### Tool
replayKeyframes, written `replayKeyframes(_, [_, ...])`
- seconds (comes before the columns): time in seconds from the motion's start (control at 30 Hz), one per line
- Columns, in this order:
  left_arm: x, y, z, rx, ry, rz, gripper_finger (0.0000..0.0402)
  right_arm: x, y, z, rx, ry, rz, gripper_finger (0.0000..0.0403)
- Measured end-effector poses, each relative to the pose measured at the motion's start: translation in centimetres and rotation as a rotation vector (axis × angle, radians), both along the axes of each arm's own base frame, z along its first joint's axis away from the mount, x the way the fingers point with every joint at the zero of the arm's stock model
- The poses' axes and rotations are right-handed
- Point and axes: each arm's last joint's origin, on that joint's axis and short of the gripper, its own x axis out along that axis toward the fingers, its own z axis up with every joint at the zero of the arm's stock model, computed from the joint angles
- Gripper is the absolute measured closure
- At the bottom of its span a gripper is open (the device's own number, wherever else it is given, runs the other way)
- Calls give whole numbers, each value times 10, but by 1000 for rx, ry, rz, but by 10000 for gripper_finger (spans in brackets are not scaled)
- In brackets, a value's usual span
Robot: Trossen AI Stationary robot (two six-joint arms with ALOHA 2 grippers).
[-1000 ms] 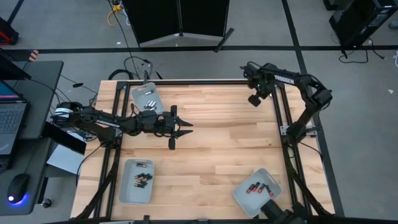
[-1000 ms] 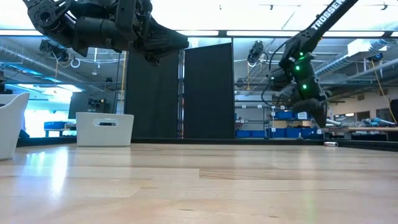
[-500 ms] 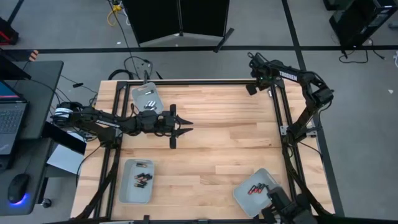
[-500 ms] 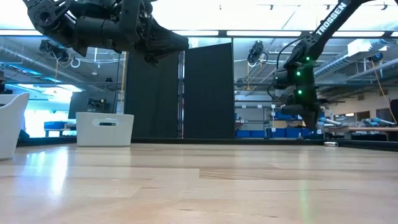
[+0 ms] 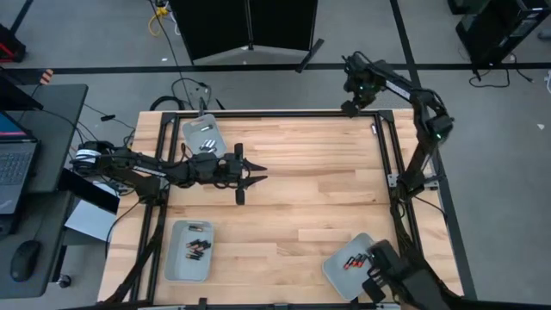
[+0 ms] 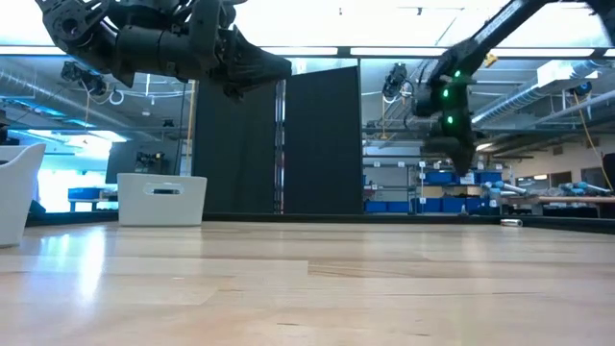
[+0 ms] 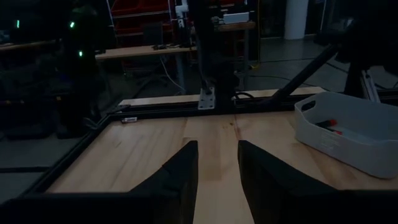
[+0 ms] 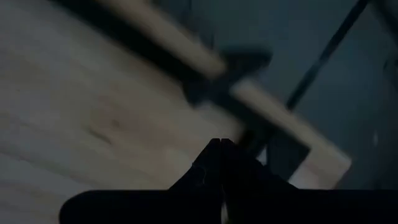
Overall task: Sort batteries
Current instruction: Adjust the bottom right gray bin
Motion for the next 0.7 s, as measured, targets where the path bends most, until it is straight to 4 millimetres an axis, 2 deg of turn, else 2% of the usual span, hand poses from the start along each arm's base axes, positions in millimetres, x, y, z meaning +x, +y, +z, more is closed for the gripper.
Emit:
replayKeyframes(0.1, [0,0,0,0,0,1,280,0,-11,-18,148,96,-9,394])
replayKeyframes(0.23, [0,0,0,0,1,1,280,1,-14,-52,344,242,27,394])
replayKeyframes(0.33, [0,0,0,1,2,1,280,-2,-17,-67,408,294,29,394])
replayKeyframes(0.7, [0,0,-1,5,14,12,280,-2,-19,-66,437,292,87,394])
